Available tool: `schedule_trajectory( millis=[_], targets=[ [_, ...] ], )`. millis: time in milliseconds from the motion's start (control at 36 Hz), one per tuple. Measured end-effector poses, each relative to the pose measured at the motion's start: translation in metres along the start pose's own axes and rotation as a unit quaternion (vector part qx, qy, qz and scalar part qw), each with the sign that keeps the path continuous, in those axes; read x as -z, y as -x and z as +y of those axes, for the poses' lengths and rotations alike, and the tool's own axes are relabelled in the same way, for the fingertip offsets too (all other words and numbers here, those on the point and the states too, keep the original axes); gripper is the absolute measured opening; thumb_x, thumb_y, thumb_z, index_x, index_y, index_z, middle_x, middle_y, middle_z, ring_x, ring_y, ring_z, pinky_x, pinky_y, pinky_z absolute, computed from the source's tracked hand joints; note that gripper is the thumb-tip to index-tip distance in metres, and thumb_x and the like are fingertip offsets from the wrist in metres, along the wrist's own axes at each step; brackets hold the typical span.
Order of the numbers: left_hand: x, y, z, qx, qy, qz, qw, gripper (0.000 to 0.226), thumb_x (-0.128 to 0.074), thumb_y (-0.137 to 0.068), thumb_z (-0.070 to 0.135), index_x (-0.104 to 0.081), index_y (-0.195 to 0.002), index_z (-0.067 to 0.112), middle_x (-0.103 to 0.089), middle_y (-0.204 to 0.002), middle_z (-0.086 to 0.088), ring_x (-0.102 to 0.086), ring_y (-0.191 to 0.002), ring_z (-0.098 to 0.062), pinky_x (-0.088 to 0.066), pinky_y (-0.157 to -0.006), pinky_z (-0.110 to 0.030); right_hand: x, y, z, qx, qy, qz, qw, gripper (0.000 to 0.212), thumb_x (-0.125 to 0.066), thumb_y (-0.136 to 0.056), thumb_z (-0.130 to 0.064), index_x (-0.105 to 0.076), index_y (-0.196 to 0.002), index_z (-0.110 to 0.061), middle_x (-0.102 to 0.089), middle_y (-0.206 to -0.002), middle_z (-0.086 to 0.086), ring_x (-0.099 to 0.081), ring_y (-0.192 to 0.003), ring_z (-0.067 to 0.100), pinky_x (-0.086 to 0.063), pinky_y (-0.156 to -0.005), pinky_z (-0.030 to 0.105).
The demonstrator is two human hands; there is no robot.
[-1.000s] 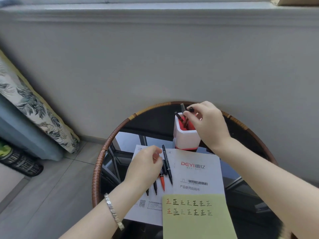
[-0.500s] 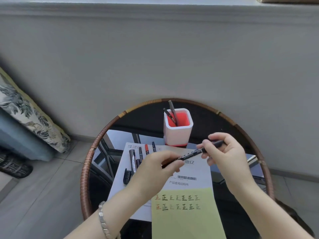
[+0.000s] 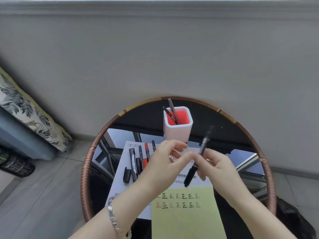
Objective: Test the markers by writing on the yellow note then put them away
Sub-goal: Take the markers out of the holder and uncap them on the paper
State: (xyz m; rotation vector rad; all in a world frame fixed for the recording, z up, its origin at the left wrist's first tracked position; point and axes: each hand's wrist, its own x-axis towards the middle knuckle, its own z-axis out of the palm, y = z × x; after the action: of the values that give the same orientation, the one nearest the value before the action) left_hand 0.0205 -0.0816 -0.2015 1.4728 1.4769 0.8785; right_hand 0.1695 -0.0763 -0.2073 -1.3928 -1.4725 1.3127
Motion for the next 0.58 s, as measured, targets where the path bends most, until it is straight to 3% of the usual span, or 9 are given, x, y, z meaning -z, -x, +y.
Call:
schedule_trajectory(
  millis=[111, 167, 250, 445, 528, 584],
  targets=[
    [-0.009, 0.013, -0.012, -0.002, -0.062, -0.062, 0.996, 0.029, -0.047, -0.094, 0.034, -0.051, -0.123, 0.030, -0.057, -0.113, 0.017, -0.053, -0.102, 0.005, -0.044, -0.089, -0.016, -0.003, 0.003, 0.004, -0.096, -0.213, 0.049, 0.971, 0.015, -0.057, -0.088, -0.018, -0.065, -0.085, -0.006, -0.064, -0.058, 0.003, -0.060, -0.054, 0.010, -0.051, -0.055, 0.019],
    [-0.013, 0.017, -0.016, -0.015, -0.099, -0.085, 0.991, 0.026, -0.042, -0.097, 0.032, -0.052, -0.121, 0.032, -0.060, -0.109, 0.014, -0.055, -0.099, -0.001, -0.047, -0.089, -0.026, -0.008, 0.006, 0.007, -0.096, -0.200, 0.056, 0.973, 0.015, -0.058, -0.088, -0.018, -0.065, -0.082, -0.005, -0.062, -0.057, 0.005, -0.057, -0.049, 0.009, -0.047, -0.049, 0.018],
    [-0.017, 0.018, -0.020, -0.029, -0.139, -0.083, 0.986, 0.025, -0.035, -0.099, 0.031, -0.055, -0.112, 0.027, -0.060, -0.106, 0.009, -0.055, -0.096, -0.005, -0.047, -0.087, -0.033, -0.016, 0.010, 0.013, -0.066, -0.131, 0.064, 0.987, 0.020, -0.058, -0.088, -0.019, -0.065, -0.073, -0.008, -0.057, -0.047, -0.005, -0.048, -0.045, 0.004, -0.034, -0.042, 0.011],
    [-0.021, 0.017, -0.020, -0.074, -0.237, -0.126, 0.960, 0.032, -0.022, -0.100, 0.035, -0.049, -0.107, 0.018, -0.057, -0.106, 0.002, -0.055, -0.097, -0.015, -0.045, -0.087, -0.037, -0.025, 0.016, 0.017, -0.020, -0.130, 0.070, 0.989, 0.020, -0.052, -0.091, -0.014, -0.061, -0.074, -0.006, -0.054, -0.041, -0.015, -0.049, -0.041, -0.004, -0.035, -0.044, 0.004],
    [-0.021, 0.017, -0.023, -0.086, -0.254, -0.123, 0.956, 0.033, -0.022, -0.099, 0.037, -0.047, -0.105, 0.017, -0.062, -0.102, -0.001, -0.058, -0.093, -0.021, -0.046, -0.081, -0.040, -0.025, 0.016, 0.016, -0.027, -0.153, 0.069, 0.985, 0.020, -0.052, -0.090, -0.014, -0.059, -0.074, -0.007, -0.053, -0.045, -0.011, -0.047, -0.045, 0.001, -0.036, -0.045, 0.007],
    [-0.021, 0.016, -0.025, -0.101, -0.241, -0.105, 0.960, 0.034, -0.023, -0.098, 0.039, -0.048, -0.101, 0.016, -0.064, -0.094, -0.001, -0.059, -0.085, -0.021, -0.047, -0.075, -0.038, -0.024, 0.015, 0.016, -0.031, -0.159, 0.068, 0.984, 0.018, -0.053, -0.089, -0.017, -0.061, -0.079, -0.005, -0.054, -0.061, 0.002, -0.044, -0.057, 0.012, -0.038, -0.050, 0.013]
  ],
)
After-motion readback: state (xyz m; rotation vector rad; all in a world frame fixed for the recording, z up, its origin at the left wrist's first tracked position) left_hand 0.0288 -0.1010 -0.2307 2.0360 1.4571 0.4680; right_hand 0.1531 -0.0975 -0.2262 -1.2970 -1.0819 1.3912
